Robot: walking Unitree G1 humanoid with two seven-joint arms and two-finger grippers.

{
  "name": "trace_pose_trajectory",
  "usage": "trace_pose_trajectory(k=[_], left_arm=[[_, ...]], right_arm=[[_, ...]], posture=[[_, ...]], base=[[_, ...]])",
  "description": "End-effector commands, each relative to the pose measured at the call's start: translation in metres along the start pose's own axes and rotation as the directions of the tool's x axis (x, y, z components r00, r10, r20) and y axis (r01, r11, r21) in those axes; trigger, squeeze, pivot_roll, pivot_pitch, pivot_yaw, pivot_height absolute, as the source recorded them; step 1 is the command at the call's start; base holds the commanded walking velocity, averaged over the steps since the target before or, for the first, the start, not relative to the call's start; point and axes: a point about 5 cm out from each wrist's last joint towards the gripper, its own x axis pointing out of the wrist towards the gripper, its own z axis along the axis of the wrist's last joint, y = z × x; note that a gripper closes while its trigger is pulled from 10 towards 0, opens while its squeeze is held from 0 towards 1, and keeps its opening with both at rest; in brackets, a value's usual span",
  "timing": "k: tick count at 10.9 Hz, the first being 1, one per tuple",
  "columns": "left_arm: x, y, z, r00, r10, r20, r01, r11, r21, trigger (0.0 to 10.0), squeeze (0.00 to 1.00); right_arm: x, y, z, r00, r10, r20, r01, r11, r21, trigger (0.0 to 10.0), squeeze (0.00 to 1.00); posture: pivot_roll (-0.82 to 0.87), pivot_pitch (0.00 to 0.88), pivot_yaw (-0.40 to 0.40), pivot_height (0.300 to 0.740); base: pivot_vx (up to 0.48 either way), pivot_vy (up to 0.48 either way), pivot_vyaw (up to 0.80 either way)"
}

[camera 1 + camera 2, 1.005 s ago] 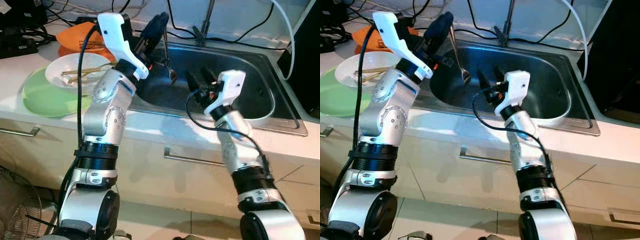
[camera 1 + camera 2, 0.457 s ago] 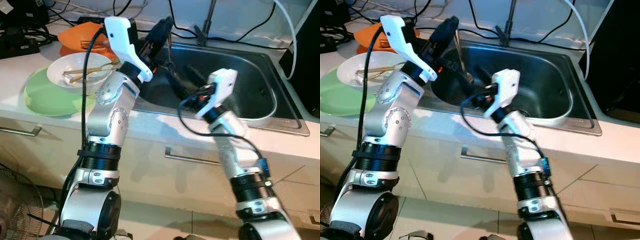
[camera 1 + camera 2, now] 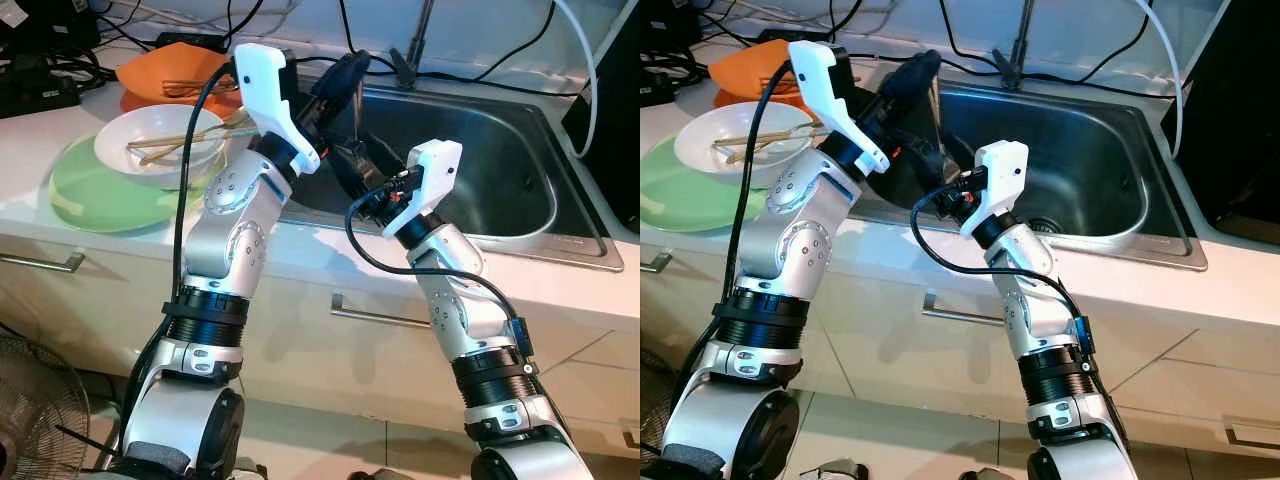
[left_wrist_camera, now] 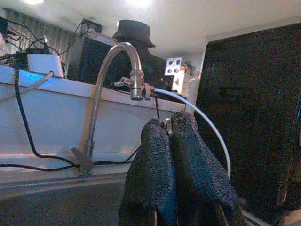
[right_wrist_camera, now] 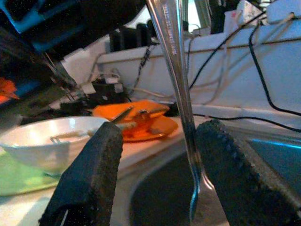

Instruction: Kitchen organization

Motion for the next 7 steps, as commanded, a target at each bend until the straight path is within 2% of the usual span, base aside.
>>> trace_pose_trajectory(k=[1, 4, 5, 6, 7], left_arm=[[0.0008, -0.0075, -0.0013, 0.999, -0.044, -0.013, 0.044, 0.999, 0.004, 10.0, 0.0], [0.0008, -0.0117, -0.0008, 0.997, -0.069, -0.019, 0.069, 0.998, 0.006, 10.0, 0.0], [0.0008, -0.0128, -0.0006, 0.997, -0.075, -0.019, 0.075, 0.997, 0.006, 10.0, 0.0], [0.0009, -0.013, -0.0004, 0.997, -0.074, -0.019, 0.074, 0.997, 0.008, 10.0, 0.0], [0.0008, -0.0133, -0.0003, 0.997, -0.073, -0.018, 0.073, 0.997, 0.008, 10.0, 0.0]], right_arm=[[0.0002, -0.0035, -0.0004, 0.999, -0.034, -0.003, 0.034, 0.999, -0.008, 10.0, 0.0], [0.0006, -0.0062, -0.0048, 0.997, -0.074, -0.019, 0.074, 0.997, -0.008, 10.0, 0.0], [0.0006, -0.0063, -0.0054, 0.997, -0.077, -0.021, 0.077, 0.997, -0.007, 8.5, 0.0], [0.0006, -0.0067, -0.0057, 0.996, -0.084, -0.021, 0.084, 0.996, -0.005, 0.0, 0.0], [0.0005, -0.0069, -0.0057, 0.996, -0.086, -0.02, 0.086, 0.996, -0.004, 0.0, 0.0]], posture=[[0.06, 0.069, -0.031, 0.74], [0.06, 0.071, -0.032, 0.74], [0.06, 0.071, -0.033, 0.74], [0.07, 0.073, -0.034, 0.74], [0.07, 0.073, -0.035, 0.74]], base=[[0.0, 0.0, 0.0], [0.0, 0.0, 0.0], [0.0, 0.0, 0.0], [0.0, 0.0, 0.0], [0.0, 0.0, 0.0]])
